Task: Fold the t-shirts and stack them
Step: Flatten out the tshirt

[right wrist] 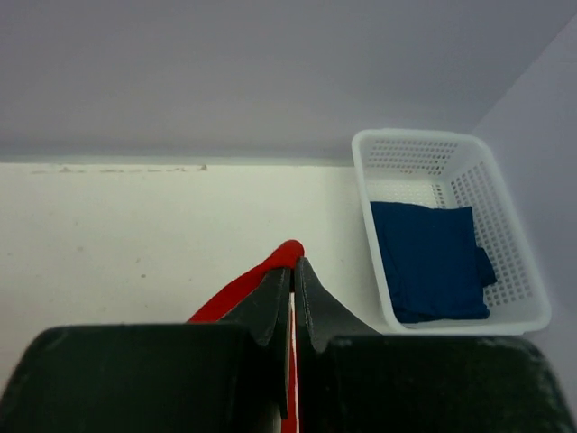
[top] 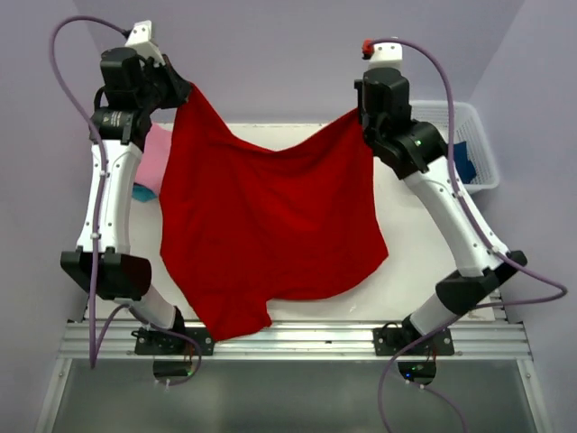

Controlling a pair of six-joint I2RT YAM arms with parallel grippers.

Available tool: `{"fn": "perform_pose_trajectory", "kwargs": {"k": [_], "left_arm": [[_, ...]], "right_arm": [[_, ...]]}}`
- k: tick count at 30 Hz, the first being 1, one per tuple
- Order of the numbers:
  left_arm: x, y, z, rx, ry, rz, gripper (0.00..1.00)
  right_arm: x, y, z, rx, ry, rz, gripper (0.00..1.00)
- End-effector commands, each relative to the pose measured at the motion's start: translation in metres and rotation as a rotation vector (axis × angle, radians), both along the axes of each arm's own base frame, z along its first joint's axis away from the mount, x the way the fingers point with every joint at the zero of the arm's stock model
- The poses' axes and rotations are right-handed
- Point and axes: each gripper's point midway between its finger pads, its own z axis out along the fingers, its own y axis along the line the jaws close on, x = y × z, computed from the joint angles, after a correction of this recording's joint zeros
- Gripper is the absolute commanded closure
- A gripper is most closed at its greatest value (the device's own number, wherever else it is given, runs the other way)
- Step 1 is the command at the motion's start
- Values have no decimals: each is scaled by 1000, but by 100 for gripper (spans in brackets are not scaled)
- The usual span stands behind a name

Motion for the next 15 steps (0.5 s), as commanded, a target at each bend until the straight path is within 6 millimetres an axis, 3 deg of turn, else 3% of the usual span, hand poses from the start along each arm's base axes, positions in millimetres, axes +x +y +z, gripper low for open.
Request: {"fn": "perform_pose_trajectory", "kwargs": {"k": [1, 2, 3, 6, 7, 8, 9, 11, 12, 14, 15], "left_arm": [[-26, 0, 63, 32, -132, -10, 100], [-34, 0, 74, 36, -159, -8, 100], [-43, -2, 81, 41, -184, -11, 100], [-95, -11, 109, 61, -294, -2, 100], [-128, -12, 117, 57, -339, 3, 100], [-146, -10, 122, 52, -365, 9, 100], [-185, 1, 138, 41, -434, 43, 100], [-210, 9, 128, 40, -435, 68, 100], [-241, 17, 134, 30, -477, 86, 100], [-261, 22, 125, 25, -460, 98, 100], [-279, 24, 127, 14, -479, 97, 100]], "right_arm": [[-1, -13, 46, 5, -81, 1, 100], [-4, -15, 52, 9, -94, 3, 100], [-21, -23, 71, 42, -143, 16, 100], [-52, -34, 81, 93, -200, 55, 100], [-77, -46, 88, 125, -243, 78, 100], [-88, -51, 89, 142, -256, 85, 100], [-107, -62, 86, 148, -265, 99, 100], [-123, -69, 78, 178, -255, 104, 100], [-128, -71, 63, 165, -213, 110, 100], [-147, -77, 58, 190, -213, 136, 100], [-151, -77, 47, 185, -180, 148, 100]]}}
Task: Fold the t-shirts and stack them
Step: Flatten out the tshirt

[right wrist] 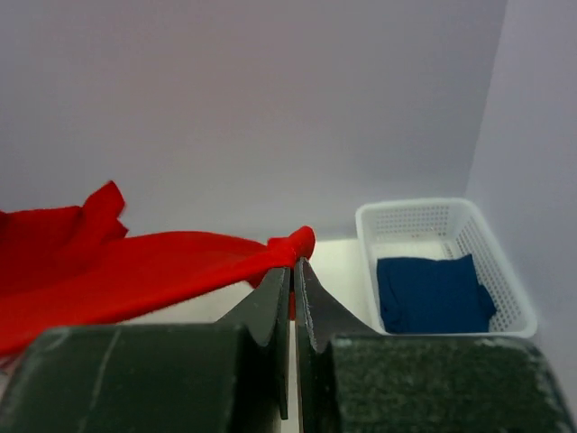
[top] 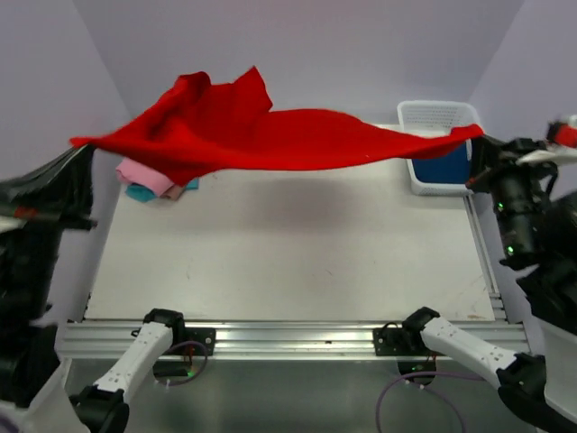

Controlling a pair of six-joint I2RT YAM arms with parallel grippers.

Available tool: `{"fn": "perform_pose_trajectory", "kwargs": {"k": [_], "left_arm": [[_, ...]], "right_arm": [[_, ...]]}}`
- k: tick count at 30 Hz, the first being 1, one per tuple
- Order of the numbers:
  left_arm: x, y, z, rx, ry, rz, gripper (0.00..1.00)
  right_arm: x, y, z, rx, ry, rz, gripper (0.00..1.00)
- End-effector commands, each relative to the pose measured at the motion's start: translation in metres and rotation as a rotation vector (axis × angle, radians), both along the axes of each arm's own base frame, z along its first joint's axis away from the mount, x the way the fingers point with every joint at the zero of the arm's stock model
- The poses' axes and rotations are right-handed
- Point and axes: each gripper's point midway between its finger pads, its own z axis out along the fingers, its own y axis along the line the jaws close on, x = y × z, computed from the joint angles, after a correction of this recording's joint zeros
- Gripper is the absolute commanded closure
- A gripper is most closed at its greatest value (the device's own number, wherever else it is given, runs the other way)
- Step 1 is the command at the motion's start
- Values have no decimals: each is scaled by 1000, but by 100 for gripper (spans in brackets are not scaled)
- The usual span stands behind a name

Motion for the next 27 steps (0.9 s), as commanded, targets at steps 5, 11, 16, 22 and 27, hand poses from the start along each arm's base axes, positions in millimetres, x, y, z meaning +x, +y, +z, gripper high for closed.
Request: {"fn": "perform_pose_trajectory", "kwargs": {"k": [5, 11, 16, 22, 27], "left_arm": [[-40, 16, -9, -23, -12, 63, 100], [-2, 10, 0, -4, 24, 56, 100], [104, 9, -37, 17, 166, 110, 100], [269, -11, -78, 91, 356, 89, 100], [376, -28, -93, 56, 306, 43, 100]], "right_arm": [[-20, 8, -35, 33, 74, 105, 100], [1, 4, -27, 18, 86, 6, 100], [67, 27, -36, -76, 136, -104, 100], [192, 65, -49, -178, 209, -147, 100], [278, 66, -49, -92, 196, -157, 100]]}}
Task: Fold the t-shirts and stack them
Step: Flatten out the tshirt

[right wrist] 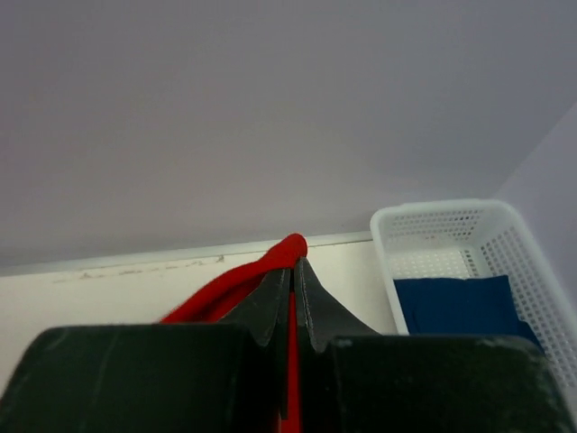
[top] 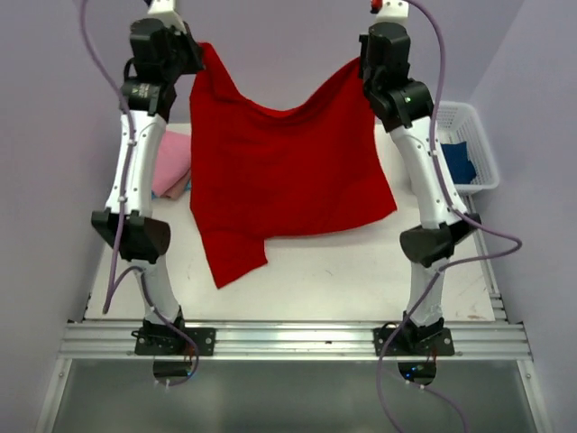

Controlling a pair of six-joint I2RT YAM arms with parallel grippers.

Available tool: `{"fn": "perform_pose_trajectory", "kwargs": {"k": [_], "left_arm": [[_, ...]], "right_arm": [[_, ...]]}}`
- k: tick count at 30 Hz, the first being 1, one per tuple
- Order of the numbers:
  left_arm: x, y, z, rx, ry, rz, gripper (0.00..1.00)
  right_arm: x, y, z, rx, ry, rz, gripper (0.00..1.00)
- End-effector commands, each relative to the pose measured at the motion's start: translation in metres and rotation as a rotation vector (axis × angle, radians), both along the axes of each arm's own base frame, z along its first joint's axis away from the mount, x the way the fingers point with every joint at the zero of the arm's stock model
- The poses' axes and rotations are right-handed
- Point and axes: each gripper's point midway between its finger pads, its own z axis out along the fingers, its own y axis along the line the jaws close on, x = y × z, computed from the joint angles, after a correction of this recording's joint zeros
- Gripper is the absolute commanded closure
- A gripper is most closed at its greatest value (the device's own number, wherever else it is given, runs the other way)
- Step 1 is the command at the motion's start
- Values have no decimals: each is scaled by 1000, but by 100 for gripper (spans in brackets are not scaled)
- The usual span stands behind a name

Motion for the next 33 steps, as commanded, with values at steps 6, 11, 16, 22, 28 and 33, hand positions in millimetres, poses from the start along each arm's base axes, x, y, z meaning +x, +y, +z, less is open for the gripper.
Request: {"fn": "perform_pose_trajectory", "kwargs": {"k": [6, 11, 16, 22, 28, 33], "left_arm": [[-3, -5, 11, 21, -86, -64, 100], [-57, 0, 49, 56, -269, 10, 100], [-92, -8, 64, 56, -277, -18, 100], [-139, -28, 75, 104, -350, -63, 100], [-205, -23, 117, 135, -537, -101, 100], [-297, -10, 158, 100, -701, -137, 100]], "right_arm": [[10, -26, -19, -26, -27, -10, 100], [-42, -39, -2, -38, -144, 30, 100], [-79, -37, 15, -21, -174, 115, 100], [-102, -32, 41, -25, -233, 178, 100], [-133, -13, 72, -50, -347, 296, 100], [-219, -19, 119, -31, -553, 374, 100]]}}
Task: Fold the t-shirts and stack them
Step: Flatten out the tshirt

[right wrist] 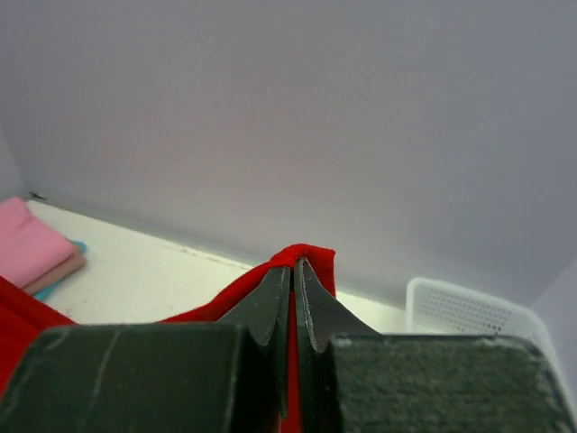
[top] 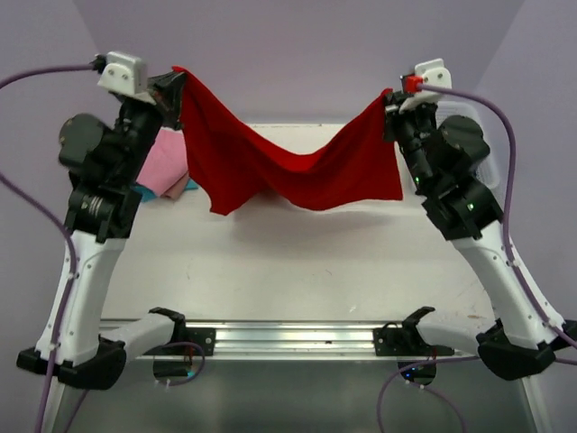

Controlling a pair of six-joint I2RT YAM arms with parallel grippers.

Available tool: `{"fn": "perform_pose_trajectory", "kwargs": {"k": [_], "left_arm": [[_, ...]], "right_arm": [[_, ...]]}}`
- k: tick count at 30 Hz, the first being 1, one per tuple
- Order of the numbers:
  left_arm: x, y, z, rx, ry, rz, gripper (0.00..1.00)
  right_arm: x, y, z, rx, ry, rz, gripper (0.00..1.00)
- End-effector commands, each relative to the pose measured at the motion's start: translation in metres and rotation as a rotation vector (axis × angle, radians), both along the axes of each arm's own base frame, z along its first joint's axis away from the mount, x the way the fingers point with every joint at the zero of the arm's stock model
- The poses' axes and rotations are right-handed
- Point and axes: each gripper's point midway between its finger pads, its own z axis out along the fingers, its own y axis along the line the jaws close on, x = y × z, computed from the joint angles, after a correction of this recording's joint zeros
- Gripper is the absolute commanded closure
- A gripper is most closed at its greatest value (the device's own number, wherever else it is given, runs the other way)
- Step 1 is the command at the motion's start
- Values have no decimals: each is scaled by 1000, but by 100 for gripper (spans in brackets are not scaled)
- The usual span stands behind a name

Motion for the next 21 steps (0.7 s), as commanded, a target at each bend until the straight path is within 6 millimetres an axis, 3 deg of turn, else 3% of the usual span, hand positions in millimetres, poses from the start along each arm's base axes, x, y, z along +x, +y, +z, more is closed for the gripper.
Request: {"fn": "perform_pose_trajectory", "kwargs": {"k": [1, 2, 4, 6, 8, 9, 10, 12, 13, 14, 15, 16, 17, 18, 19, 21], "left_arm": [[-114, 26, 90, -54, -337, -21, 100], [-125, 30, 96, -59, -356, -17, 100], [-134, 31, 102, -56, -365, -20, 100], [-136, 34, 114, -55, -390, -9, 100], [-97, 38, 113, -34, -345, 76, 100], [-78, 36, 105, -15, -296, 92, 100], [-44, 28, 96, 11, -245, 96, 100], [-6, 22, 78, 41, -183, 120, 100], [29, 14, 55, 72, -124, 126, 100], [48, 14, 44, 74, -95, 151, 100], [68, 10, 32, 85, -67, 145, 100], [109, 11, 11, 103, -10, 149, 100], [130, 7, -2, 101, 29, 113, 100], [151, 9, -17, 104, 74, 111, 100], [192, 17, -34, 91, 114, 128, 100], [227, 22, -50, 91, 145, 124, 100]], "right_arm": [[-82, -29, 93, 121, -315, 63, 100], [-96, -38, 98, 139, -347, 63, 100], [-103, -45, 106, 150, -379, 46, 100], [-90, -41, 105, 144, -380, 23, 100], [-74, -43, 112, 112, -386, -46, 100], [-40, -31, 94, 50, -314, -96, 100], [-28, -28, 90, 21, -287, -121, 100], [-5, -24, 87, -15, -264, -164, 100], [20, -13, 75, -33, -230, -163, 100], [35, -12, 70, -27, -213, -161, 100], [54, -27, 61, -23, -178, -193, 100], [91, -15, 27, -2, -85, -177, 100], [103, -19, 33, 21, -89, -183, 100], [124, -24, 22, 33, -62, -200, 100], [150, -18, 9, 27, -28, -203, 100], [181, -20, -3, 30, 5, -222, 100]]}}
